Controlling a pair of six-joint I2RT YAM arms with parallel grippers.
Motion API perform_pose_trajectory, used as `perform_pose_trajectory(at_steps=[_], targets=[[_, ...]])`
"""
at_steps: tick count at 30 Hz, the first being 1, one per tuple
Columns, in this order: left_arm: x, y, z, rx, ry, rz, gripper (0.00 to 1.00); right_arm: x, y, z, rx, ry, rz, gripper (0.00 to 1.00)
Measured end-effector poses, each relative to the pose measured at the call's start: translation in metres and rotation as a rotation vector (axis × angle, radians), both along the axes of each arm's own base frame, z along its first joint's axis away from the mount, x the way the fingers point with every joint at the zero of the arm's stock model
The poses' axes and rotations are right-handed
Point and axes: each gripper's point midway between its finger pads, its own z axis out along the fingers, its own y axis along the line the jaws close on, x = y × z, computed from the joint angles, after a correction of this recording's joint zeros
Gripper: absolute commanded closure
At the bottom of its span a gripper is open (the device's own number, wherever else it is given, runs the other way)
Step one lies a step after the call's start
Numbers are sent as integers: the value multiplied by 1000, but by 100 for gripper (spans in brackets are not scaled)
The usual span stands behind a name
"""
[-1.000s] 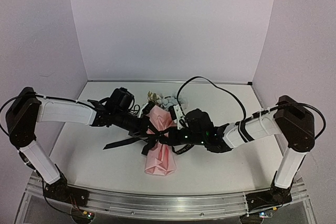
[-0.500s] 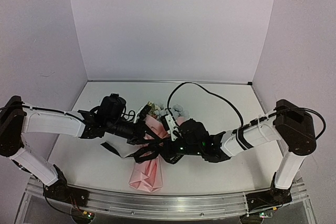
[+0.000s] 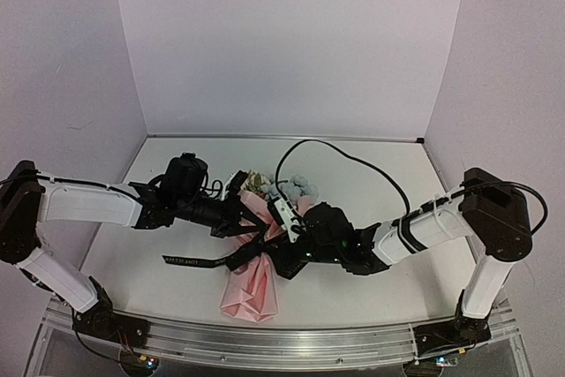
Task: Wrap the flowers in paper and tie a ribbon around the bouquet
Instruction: Cross the ribbon over the folded bouquet.
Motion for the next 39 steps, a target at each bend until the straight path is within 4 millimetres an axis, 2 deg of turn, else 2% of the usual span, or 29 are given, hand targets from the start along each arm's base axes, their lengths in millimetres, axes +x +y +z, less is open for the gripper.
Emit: perform_pose_trajectory(at_steps=[3,7,15,20,27,32,39], targets=[[2,4,-4,1,11,-1,100,-3,1,0,-12,-28,34,100],[7,12,-19,21,46,-2,100,-7,4,2,-14,-42,74,100],[7,16,-40,39,83,-50,100,-12,14,14,20,-46,127,100],[4,16,-42,35,81,-76,100,-10,19,16,19,-65,138,100],[3,17,-43,37,88,-85,100,-3,27,3,-17,-100,149,100],[-1,20,-47,54,109,-94,100,4,25,-7,-63,-150,138,100],[-3,22,-51,73,126,-97,99,10,23,-6,-107,-241,145,99]])
